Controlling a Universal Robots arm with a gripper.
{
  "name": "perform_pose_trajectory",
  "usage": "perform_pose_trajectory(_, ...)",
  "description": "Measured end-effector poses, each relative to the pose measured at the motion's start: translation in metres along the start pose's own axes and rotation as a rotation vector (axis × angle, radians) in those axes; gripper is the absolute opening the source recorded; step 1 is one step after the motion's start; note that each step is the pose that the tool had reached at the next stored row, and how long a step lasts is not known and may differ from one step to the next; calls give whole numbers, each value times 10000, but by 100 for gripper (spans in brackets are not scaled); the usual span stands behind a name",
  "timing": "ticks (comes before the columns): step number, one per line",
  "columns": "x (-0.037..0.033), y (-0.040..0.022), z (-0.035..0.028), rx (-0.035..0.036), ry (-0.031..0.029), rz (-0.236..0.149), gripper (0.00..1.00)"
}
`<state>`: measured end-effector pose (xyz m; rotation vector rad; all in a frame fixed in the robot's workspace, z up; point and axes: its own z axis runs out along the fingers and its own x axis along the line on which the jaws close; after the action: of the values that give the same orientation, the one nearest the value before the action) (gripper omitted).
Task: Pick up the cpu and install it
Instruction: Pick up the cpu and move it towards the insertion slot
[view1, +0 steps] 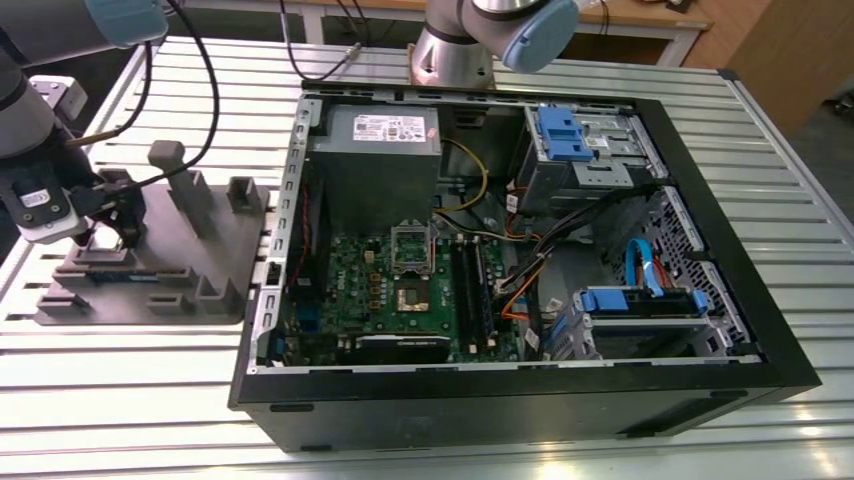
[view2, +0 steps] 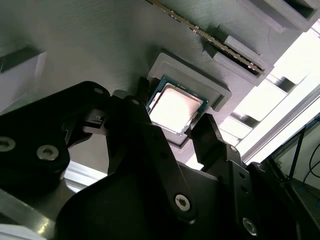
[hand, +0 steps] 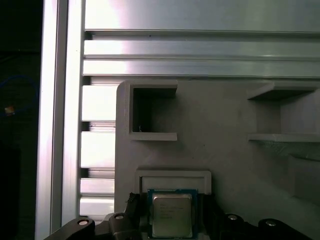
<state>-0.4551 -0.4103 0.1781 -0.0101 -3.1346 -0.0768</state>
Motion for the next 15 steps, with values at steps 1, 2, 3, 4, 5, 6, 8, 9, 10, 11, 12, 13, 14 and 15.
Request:
perform_pose_trajectory(1,0,1,0,-6,0,-2,61)
perform_pose_trajectory(2,0,1,0,-8,-1,-3,61)
perform_pose_trajectory(3,0,2,1,-11,0,-5,61)
perform_pose_trajectory(4,0,2,0,-12,0,-9,61)
perform_pose_trajectory(5,0,2,0,-13,0,-11,61)
perform_pose_trajectory(6,0,2,0,-13,0,-12,61)
perform_pose_trajectory(8,0,2,0,-13,0,-12,60)
perform_pose_trajectory(9,0,2,0,-13,-1,-12,60)
perform_pose_trajectory(10,0,2,0,-13,0,-12,52)
perform_pose_trajectory(11,0,2,0,-14,0,-12,52)
perform_pose_trajectory(12,-1,2,1,-14,-1,-12,52)
perform_pose_trajectory(13,-2,2,1,-14,-1,-12,52)
perform_pose_trajectory(14,-2,2,1,-14,-1,-12,52)
perform_pose_trajectory(15,-2,2,0,-13,0,-12,52)
